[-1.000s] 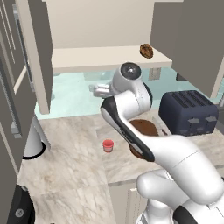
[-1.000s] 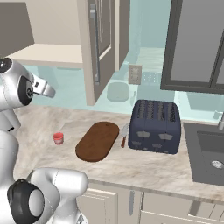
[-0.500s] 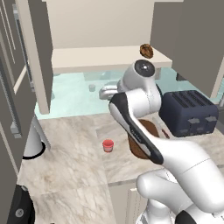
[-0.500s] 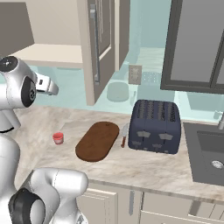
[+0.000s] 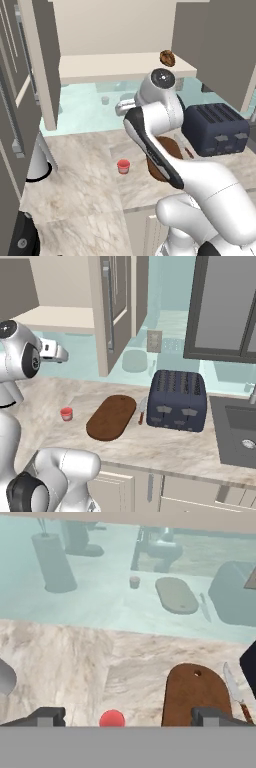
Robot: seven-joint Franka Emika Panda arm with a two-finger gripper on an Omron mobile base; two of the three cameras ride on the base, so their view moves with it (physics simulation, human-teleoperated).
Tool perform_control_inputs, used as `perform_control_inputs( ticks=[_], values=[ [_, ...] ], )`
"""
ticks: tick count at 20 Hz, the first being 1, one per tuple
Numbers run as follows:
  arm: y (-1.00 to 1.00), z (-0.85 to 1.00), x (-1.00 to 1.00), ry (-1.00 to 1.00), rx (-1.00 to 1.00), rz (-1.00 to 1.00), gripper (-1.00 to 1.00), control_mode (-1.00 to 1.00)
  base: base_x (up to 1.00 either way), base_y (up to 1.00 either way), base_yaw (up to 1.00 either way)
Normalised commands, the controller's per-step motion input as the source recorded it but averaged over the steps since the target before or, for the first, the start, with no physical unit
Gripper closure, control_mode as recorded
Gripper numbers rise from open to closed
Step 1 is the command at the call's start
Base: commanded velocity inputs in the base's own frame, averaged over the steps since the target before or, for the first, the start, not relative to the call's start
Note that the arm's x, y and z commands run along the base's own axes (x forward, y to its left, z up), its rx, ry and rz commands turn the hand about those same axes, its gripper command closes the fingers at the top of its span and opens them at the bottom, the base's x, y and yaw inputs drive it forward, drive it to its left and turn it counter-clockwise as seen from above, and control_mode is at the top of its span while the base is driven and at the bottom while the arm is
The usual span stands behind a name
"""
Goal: Pick the bread, place it on the cutting board, pick the jam, place it on the counter, and close the cabinet.
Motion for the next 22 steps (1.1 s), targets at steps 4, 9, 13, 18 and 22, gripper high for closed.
perform_control_inputs(
  ticks=[4,9,13,18,22],
  values=[
    [0.0,0.29,0.0,-0.02,-0.07,0.0,-1.0,-1.0,0.0,0.0,0.0],
    [-0.01,0.45,-0.01,-0.01,-0.03,0.0,-1.0,-1.0,0.0,0.0,0.0],
    [-0.04,0.5,-0.03,0.0,-0.01,0.0,-1.0,-1.0,0.0,0.0,0.0],
    [-0.07,0.32,-0.08,-0.01,-0.01,0.0,-1.0,-1.0,0.0,0.0,0.0],
    [-0.15,0.34,-0.02,-0.08,-0.02,0.0,-1.0,-1.0,0.0,0.0,0.0]
  ],
)
